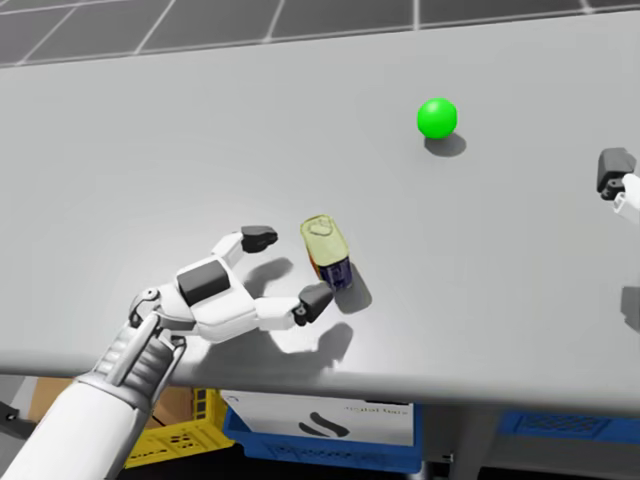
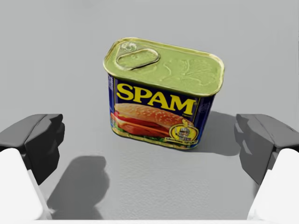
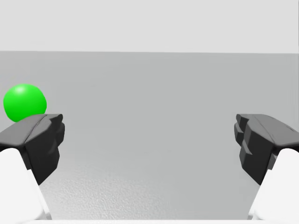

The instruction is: Watch the red light. When it turns green, pick up the object.

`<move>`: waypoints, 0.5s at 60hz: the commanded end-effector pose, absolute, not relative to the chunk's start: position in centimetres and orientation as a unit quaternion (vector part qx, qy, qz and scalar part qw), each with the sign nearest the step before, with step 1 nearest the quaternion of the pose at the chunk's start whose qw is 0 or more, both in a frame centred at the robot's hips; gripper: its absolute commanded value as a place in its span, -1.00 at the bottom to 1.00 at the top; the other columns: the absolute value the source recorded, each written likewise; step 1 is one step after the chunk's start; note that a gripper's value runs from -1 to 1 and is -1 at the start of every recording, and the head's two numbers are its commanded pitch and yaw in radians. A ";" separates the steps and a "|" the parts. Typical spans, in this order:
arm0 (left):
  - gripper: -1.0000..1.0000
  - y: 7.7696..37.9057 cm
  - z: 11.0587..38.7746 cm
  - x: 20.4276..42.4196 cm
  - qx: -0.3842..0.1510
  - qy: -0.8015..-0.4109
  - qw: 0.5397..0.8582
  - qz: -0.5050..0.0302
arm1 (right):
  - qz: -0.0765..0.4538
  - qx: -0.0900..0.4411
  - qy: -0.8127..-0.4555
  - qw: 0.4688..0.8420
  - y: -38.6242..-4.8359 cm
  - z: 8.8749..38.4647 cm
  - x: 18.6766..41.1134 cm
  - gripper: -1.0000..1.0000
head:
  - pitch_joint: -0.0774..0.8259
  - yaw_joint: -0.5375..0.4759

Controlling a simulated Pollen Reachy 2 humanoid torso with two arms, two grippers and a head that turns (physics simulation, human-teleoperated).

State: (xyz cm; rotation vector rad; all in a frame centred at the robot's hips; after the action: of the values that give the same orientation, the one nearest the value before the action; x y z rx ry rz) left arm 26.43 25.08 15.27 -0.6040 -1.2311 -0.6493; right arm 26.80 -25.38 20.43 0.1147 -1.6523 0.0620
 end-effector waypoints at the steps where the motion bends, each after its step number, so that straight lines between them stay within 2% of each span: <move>1: -1.00 23.5 14.8 28.1 -0.280 -0.546 0.728 -0.305 | 0.026 0.051 -0.735 0.675 -25.3 20.4 26.8 -1.00 | 0.75 0.46; 21: -1.00 21.2 14.3 30.5 -0.280 -0.539 0.732 -0.309 | 0.024 0.052 -0.736 0.674 -25.4 20.5 26.8 -1.00 | 0.77 0.43; 30: -1.00 20.5 14.1 30.8 -0.276 -0.540 0.730 -0.316 | 0.023 0.053 -0.737 0.674 -25.5 20.6 26.7 -1.00 | 0.77 0.41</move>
State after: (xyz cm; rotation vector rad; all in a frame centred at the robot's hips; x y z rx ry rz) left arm 30.30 21.25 14.36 -0.6107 -1.1920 -0.6853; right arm 26.78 -25.55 20.58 0.1140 -1.6570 0.0583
